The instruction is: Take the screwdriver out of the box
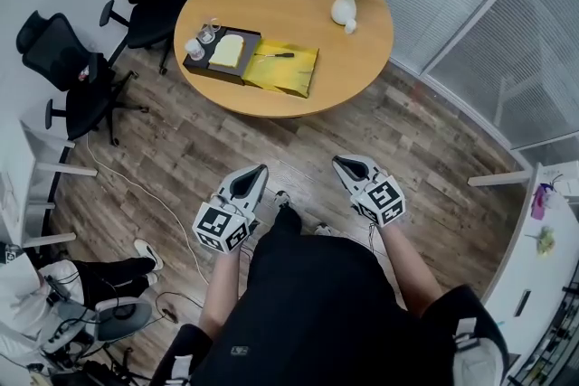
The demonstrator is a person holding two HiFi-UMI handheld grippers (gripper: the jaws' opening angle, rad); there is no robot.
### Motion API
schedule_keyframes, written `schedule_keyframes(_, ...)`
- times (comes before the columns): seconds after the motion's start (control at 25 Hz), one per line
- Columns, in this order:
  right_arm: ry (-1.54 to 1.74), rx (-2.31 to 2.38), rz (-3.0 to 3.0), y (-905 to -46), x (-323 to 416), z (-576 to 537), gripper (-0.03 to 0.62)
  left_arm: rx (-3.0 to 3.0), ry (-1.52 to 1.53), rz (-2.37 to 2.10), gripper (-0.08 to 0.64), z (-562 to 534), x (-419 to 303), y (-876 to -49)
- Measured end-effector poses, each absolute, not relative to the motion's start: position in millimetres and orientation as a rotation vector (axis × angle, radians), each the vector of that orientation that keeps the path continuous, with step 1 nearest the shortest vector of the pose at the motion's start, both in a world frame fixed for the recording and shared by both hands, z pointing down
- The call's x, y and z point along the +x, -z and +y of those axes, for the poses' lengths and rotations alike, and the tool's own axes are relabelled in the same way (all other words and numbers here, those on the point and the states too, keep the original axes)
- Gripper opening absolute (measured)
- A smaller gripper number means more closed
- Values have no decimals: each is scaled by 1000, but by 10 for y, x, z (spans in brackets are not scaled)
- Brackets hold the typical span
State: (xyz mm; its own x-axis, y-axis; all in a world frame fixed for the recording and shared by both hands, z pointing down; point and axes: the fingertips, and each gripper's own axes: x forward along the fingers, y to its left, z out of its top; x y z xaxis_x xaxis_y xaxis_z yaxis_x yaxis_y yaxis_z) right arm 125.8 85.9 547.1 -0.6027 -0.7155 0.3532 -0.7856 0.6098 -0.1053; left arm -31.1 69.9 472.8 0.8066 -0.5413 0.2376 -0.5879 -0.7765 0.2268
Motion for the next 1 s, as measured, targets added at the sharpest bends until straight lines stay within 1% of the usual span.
schedule_keyframes(0.52, -382, 1299, -2522, -5526, 914, 57, 8, 2715, -236, -777, 6, -118, -622, -4816)
schedule_keyframes(1.0, -392, 1340, -2462, -5599, 607, -322, 8, 2727, -229, -661, 6, -639, -813, -4956)
